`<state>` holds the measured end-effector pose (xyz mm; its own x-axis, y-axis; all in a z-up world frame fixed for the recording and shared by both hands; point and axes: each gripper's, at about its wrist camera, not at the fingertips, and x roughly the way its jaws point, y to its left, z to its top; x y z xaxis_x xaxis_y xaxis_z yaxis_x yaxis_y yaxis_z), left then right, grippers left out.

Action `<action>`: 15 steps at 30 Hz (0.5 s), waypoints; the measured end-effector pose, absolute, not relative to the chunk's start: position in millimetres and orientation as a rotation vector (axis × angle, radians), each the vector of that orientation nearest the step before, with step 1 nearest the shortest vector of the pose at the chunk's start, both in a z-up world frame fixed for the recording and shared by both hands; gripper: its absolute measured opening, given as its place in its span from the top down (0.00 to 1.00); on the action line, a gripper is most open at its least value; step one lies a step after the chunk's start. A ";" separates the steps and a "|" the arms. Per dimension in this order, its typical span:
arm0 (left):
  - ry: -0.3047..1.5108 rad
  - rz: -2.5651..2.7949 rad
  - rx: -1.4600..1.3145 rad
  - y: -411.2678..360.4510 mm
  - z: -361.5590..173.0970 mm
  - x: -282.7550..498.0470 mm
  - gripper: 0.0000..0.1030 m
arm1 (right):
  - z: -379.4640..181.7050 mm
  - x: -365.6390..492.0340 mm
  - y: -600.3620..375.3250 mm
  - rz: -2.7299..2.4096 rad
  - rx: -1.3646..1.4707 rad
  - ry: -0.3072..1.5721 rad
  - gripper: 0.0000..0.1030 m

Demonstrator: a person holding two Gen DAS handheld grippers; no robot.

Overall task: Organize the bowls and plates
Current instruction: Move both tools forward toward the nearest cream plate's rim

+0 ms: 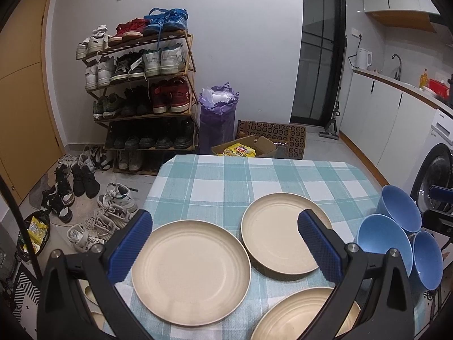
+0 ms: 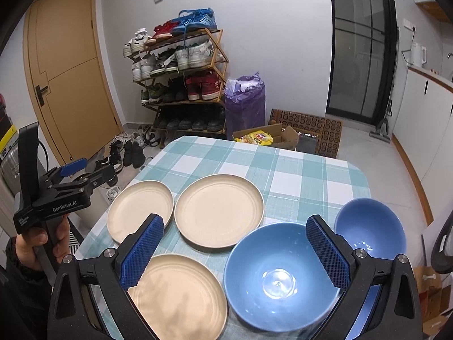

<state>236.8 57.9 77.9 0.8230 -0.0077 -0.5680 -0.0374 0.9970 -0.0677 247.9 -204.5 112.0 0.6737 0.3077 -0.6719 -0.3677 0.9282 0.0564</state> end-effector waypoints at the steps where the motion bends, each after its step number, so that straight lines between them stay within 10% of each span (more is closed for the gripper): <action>1: 0.608 0.019 -0.074 56.8 76.7 241.1 0.00 | 111.2 253.0 -203.4 0.379 -0.084 0.743 0.00; 15: 0.721 0.002 -0.063 41.6 38.9 296.0 0.01 | 88.6 312.6 -187.2 0.375 -0.095 0.823 0.00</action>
